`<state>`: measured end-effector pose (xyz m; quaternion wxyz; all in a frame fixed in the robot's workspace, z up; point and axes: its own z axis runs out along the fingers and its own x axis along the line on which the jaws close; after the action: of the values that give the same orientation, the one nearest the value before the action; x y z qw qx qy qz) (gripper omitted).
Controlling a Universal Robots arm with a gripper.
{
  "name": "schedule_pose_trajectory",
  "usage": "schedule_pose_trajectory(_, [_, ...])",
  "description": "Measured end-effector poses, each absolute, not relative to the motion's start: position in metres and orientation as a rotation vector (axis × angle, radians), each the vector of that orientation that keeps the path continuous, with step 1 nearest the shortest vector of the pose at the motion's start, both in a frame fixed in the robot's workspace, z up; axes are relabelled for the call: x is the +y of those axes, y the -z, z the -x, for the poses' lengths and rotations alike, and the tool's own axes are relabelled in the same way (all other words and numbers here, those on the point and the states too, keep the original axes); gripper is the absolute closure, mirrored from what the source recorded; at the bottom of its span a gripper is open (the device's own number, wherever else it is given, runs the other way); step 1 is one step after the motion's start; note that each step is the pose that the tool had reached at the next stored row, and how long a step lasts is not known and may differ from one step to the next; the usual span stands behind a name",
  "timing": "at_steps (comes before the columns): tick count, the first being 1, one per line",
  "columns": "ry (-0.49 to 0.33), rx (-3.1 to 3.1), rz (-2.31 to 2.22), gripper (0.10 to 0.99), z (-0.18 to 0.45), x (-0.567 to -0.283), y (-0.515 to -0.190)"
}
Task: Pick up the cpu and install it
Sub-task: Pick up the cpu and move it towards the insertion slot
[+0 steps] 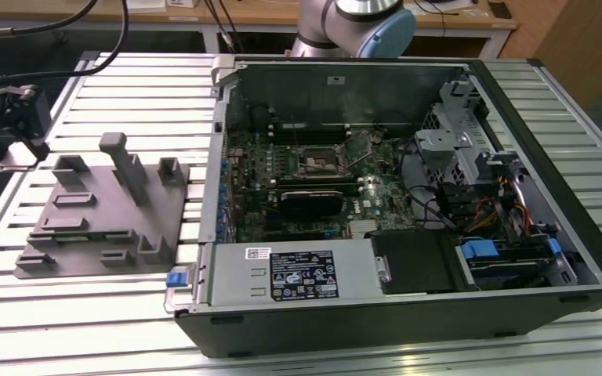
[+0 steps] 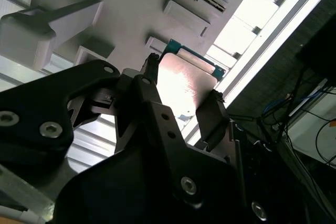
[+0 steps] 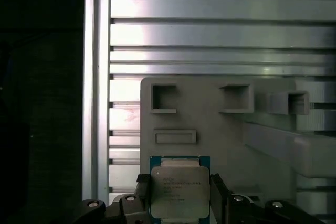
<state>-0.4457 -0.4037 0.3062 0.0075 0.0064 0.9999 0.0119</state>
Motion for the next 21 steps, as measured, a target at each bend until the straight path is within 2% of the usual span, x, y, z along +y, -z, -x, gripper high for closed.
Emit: schedule_pose_trajectory(21, [-0.037,3.127,-0.02,0.545,0.446,-0.401,-0.324])
